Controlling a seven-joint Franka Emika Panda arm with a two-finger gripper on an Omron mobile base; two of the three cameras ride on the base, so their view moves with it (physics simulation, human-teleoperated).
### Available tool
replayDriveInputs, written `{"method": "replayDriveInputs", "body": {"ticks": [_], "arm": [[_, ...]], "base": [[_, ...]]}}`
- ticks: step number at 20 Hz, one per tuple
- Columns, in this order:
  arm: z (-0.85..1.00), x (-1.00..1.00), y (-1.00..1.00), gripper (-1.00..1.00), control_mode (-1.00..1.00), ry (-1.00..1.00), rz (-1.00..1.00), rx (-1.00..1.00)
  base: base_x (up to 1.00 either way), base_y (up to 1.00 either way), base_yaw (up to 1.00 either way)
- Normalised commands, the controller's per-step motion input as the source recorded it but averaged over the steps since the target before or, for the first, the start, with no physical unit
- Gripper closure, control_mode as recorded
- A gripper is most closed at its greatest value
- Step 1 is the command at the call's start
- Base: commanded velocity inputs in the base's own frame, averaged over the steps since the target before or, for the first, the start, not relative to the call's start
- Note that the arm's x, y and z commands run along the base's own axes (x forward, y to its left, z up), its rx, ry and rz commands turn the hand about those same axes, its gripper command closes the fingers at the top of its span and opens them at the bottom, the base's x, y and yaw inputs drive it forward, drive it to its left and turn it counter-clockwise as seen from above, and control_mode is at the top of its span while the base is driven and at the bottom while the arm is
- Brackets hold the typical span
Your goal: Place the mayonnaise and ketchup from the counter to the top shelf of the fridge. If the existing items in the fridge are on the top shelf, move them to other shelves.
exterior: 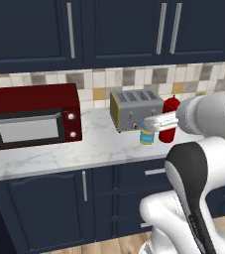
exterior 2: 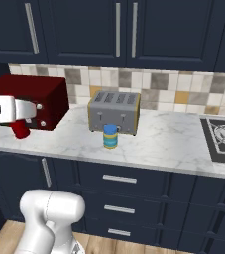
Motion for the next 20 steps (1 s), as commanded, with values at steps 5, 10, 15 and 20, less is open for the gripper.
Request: {"method": "replayDriveInputs", "body": {"ticks": [5,10,15,20], "arm": [[0.00,-1.00,-0.01,1.00,-1.00,-0.03,0.00,0.00],[0.00,-0.19,-0.01,1.00,-1.00,0.00,-0.02,0.00],[0.00,-0.08,0.00,1.00,1.00,0.00,0.00,0.00],[0.00,0.00,0.00,1.00,1.00,0.00,0.00,0.00]], "base": [[0.00,0.00,0.00],[0.00,0.00,0.00],[-0.56,0.04,0.02],[-1.00,0.27,0.07]]}}
